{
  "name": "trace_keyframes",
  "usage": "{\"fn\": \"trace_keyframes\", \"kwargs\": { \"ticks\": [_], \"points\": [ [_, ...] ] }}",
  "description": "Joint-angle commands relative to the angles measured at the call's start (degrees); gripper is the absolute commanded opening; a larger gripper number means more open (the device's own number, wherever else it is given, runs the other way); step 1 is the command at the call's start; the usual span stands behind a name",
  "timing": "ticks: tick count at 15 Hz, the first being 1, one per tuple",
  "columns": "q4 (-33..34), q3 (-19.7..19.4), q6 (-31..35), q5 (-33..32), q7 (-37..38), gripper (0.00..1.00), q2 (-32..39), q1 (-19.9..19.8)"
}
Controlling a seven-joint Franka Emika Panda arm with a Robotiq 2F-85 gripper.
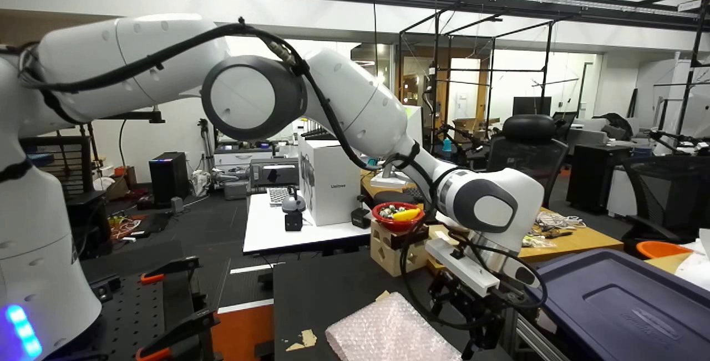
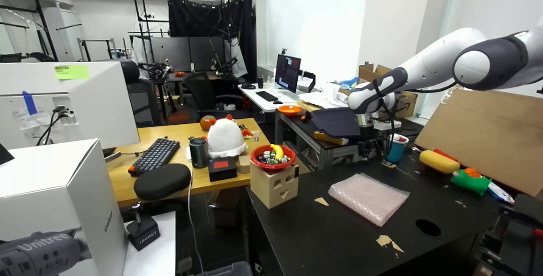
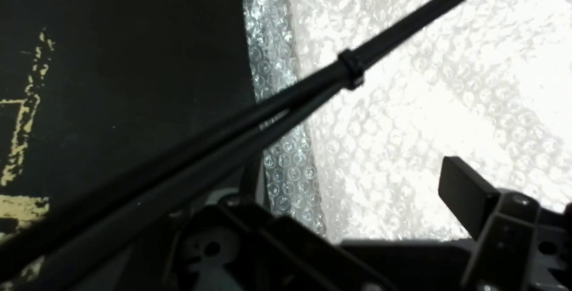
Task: Unfold the bubble wrap
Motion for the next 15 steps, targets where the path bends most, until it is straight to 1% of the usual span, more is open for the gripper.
{"fn": "trace_keyframes", "kwargs": {
  "ticks": [1, 5, 9, 11, 15],
  "points": [
    [5.08, 1.05, -4.04, 1.21, 0.12, 1.0, 3.23, -1.18],
    [6.72, 1.98, -6.57, 2.26, -1.07, 1.0, 5.17, -2.01],
    [6.09, 3.79, -7.25, 3.33, -1.78, 1.0, 5.85, -2.49],
    [5.87, 4.57, -6.72, 3.08, -1.87, 1.0, 6.41, -2.62],
    [6.69, 4.3, -5.6, 2.14, -1.27, 1.0, 8.56, -2.59]
  ]
}}
